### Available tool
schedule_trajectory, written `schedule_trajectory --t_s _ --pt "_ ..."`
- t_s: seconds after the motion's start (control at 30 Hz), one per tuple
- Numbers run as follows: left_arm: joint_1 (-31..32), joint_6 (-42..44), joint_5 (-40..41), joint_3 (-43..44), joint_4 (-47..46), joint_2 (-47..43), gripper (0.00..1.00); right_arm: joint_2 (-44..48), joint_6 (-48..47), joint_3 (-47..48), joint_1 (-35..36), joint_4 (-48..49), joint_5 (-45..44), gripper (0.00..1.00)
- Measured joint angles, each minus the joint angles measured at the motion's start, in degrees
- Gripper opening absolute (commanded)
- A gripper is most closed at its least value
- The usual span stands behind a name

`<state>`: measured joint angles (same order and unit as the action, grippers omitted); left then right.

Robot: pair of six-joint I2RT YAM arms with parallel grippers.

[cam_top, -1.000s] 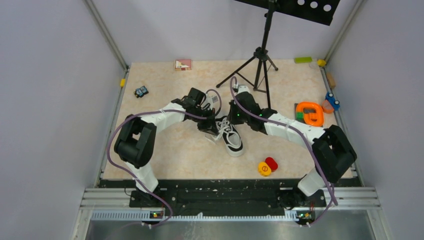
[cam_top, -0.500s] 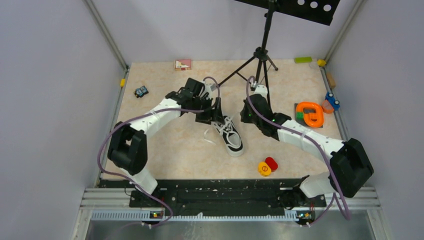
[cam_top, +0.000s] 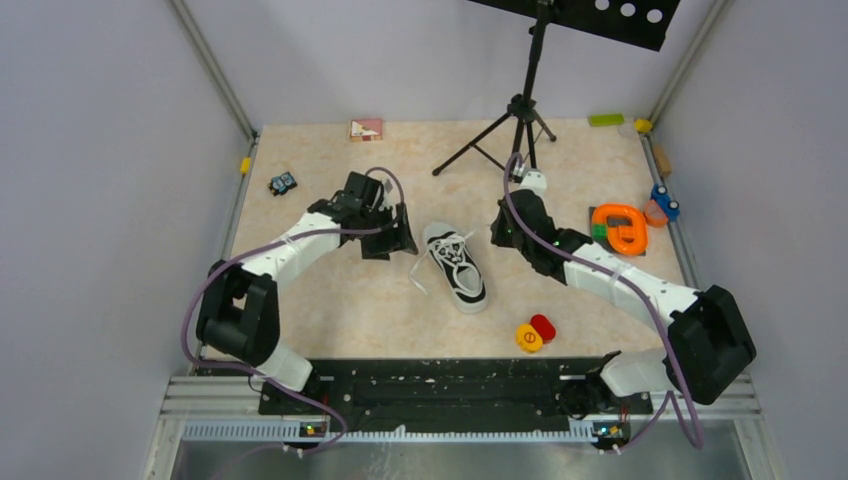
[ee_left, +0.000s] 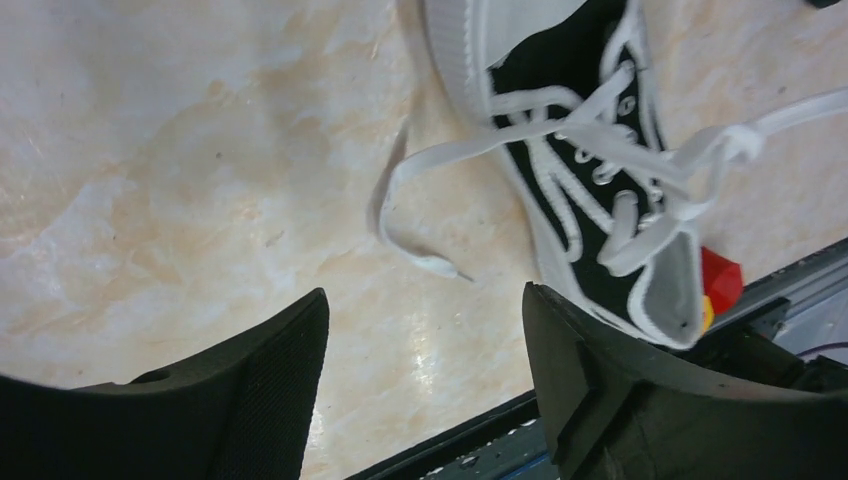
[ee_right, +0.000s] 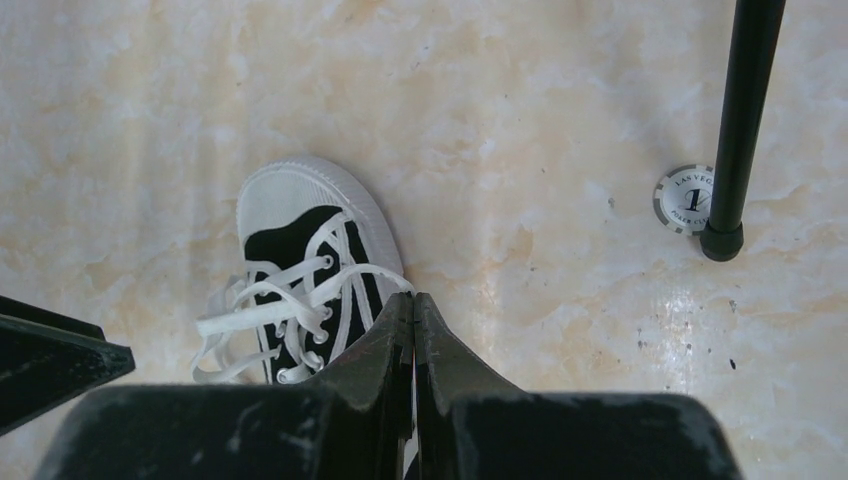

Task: Tie the shoes
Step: Cross the shoelace with the shoelace.

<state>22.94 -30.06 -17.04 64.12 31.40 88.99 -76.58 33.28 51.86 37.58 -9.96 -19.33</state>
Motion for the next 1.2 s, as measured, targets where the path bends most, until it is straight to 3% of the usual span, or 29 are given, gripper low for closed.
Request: schedule_trajectory --t_s 0.3,0.43,0.5,0.53,0.6,0.87,1.07,1.2 --pt "6.78 -1.66 9.27 -6.47 -1.73 2.32 0.69 0.09 0.00 -0.15 0.00 0.02 0.33 0.00" --pt "9.38 -4.33 13.22 -6.49 -3.87 5.73 0.61 0.20 0.04 -0.42 0.00 0.20 0.39 0.00" --pt "9.70 -5.35 15.23 -6.49 -4.55 7.69 0.50 0.42 0.22 -0.50 0.00 -0.28 0.42 0.00" --pt "9.77 -5.97 15.89 -6.03 -4.35 8.20 0.41 0.52 0.26 -0.50 0.00 -0.33 0.39 0.00" --pt "9.79 -6.88 17.75 -5.75 -5.53 8.94 0.02 0.85 0.31 -0.50 -0.04 -0.44 0.35 0.00" --pt "9.27 -7.23 25.94 -4.02 -2.69 8.44 0.00 4.07 0.17 -0.50 -2.32 -2.14 -0.31 0.00" --pt "3.69 -5.31 25.09 -4.59 -0.31 -7.80 0.00 6.25 -0.22 -0.87 -3.74 -2.99 -0.55 0.00" --pt "-1.18 -4.04 21.38 -4.57 0.55 -14.03 0.00 6.25 -0.20 -1.51 -4.07 -3.30 -0.50 0.00"
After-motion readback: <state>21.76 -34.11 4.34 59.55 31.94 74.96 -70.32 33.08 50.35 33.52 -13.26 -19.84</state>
